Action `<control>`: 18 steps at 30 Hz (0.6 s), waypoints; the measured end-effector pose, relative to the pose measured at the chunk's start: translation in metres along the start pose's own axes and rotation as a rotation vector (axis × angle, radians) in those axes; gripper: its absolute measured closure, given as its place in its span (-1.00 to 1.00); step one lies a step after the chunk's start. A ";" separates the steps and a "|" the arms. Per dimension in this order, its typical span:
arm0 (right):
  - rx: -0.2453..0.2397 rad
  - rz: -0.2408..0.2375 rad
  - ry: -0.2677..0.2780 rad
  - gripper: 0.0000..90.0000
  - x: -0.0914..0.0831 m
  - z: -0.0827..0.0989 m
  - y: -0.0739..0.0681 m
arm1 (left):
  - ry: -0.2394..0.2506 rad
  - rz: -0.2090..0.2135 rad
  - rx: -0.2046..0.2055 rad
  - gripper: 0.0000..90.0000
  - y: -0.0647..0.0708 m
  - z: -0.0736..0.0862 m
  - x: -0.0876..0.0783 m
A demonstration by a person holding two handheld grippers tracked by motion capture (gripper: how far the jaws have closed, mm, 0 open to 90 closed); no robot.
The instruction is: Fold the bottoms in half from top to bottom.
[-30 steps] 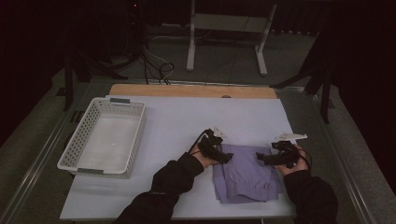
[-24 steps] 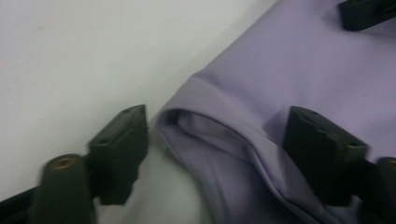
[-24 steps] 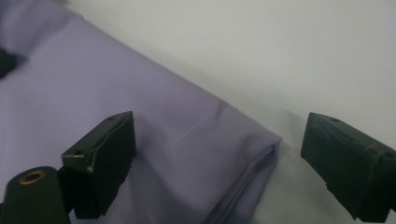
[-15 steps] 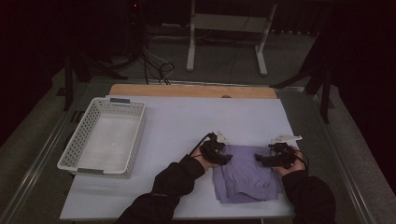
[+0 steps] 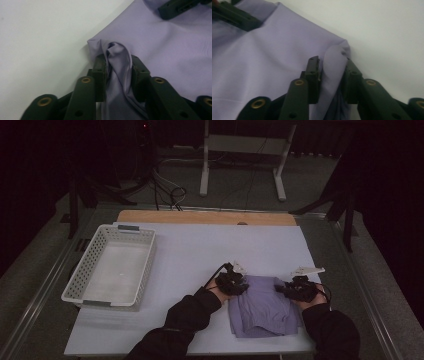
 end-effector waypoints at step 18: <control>0.017 -0.033 0.065 0.90 -0.013 -0.012 -0.008 | 0.087 0.027 0.030 0.91 0.015 -0.015 -0.019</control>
Point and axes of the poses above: each handheld gripper's, and its own axes: x roughly forward along the jaws, z roughly out of its underside, y roughly to its right, the point moved 6 cm from there along x, roughly forward along the jaws, and after that the axes turned 5 degrees about y, right-handed, at the moved point
